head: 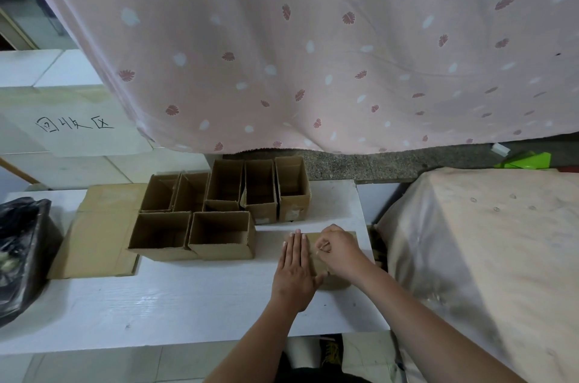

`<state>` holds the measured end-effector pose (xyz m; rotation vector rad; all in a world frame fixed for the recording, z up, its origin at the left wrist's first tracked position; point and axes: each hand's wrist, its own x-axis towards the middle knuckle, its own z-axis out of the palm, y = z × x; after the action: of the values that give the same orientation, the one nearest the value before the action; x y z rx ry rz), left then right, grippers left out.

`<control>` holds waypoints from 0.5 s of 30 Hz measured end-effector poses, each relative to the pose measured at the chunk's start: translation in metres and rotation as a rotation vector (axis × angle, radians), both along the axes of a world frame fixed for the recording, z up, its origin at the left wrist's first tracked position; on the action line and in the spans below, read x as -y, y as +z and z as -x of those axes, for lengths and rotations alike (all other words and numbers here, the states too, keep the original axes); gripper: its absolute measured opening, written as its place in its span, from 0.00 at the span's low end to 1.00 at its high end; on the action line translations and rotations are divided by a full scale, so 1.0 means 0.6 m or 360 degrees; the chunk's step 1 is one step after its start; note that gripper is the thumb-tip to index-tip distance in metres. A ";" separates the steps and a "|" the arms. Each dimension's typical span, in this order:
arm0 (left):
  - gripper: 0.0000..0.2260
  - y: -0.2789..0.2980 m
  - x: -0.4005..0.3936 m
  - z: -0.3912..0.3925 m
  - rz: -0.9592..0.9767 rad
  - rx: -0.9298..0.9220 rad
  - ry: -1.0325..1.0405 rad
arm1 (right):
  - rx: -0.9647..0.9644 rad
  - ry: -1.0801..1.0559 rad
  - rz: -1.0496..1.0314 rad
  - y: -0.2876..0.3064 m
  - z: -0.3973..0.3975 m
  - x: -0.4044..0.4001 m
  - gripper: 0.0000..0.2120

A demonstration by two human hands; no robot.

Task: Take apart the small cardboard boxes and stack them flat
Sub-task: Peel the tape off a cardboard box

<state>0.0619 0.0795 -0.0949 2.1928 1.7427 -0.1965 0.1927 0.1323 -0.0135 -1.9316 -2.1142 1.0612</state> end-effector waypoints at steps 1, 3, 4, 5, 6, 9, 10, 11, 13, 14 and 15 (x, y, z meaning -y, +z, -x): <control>0.44 0.000 -0.001 0.000 0.0000 -0.0011 0.0003 | 0.0003 -0.0005 -0.0020 0.000 0.000 -0.001 0.05; 0.42 -0.001 -0.004 0.000 0.0001 -0.0030 0.0010 | 0.0018 -0.0005 -0.0111 -0.003 -0.006 -0.001 0.05; 0.42 -0.002 -0.005 0.000 0.0009 -0.0030 0.0014 | 0.0028 0.0008 -0.0167 -0.005 -0.011 -0.001 0.05; 0.42 -0.003 -0.006 -0.001 0.0016 -0.0028 0.0019 | 0.0030 0.0035 -0.0219 -0.006 -0.014 -0.001 0.05; 0.42 -0.004 -0.007 -0.001 0.0020 -0.0025 0.0025 | 0.0022 0.0062 -0.0235 -0.006 -0.018 -0.001 0.05; 0.42 -0.005 -0.007 -0.001 0.0023 -0.0022 0.0032 | -0.0072 0.0100 -0.0212 -0.004 -0.020 0.003 0.07; 0.42 -0.005 -0.007 -0.001 0.0022 -0.0020 0.0032 | -0.0097 0.0069 -0.0216 -0.006 -0.018 0.006 0.09; 0.42 -0.004 -0.008 -0.001 0.0022 -0.0017 0.0032 | -0.0167 0.0001 -0.0188 -0.007 -0.016 0.009 0.09; 0.42 -0.004 -0.008 0.000 0.0024 -0.0031 0.0032 | -0.0267 -0.0124 -0.0069 -0.008 -0.014 0.010 0.13; 0.41 -0.004 -0.009 0.000 0.0019 -0.0046 0.0031 | -0.0256 -0.0142 -0.0014 -0.009 -0.014 0.007 0.13; 0.41 -0.004 -0.009 0.000 0.0019 -0.0057 0.0029 | -0.0250 -0.0170 0.0045 -0.009 -0.015 0.003 0.11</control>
<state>0.0618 0.0849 -0.0972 2.1771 1.7750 -0.2424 0.2015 0.1307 -0.0187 -1.8816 -1.9030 1.1851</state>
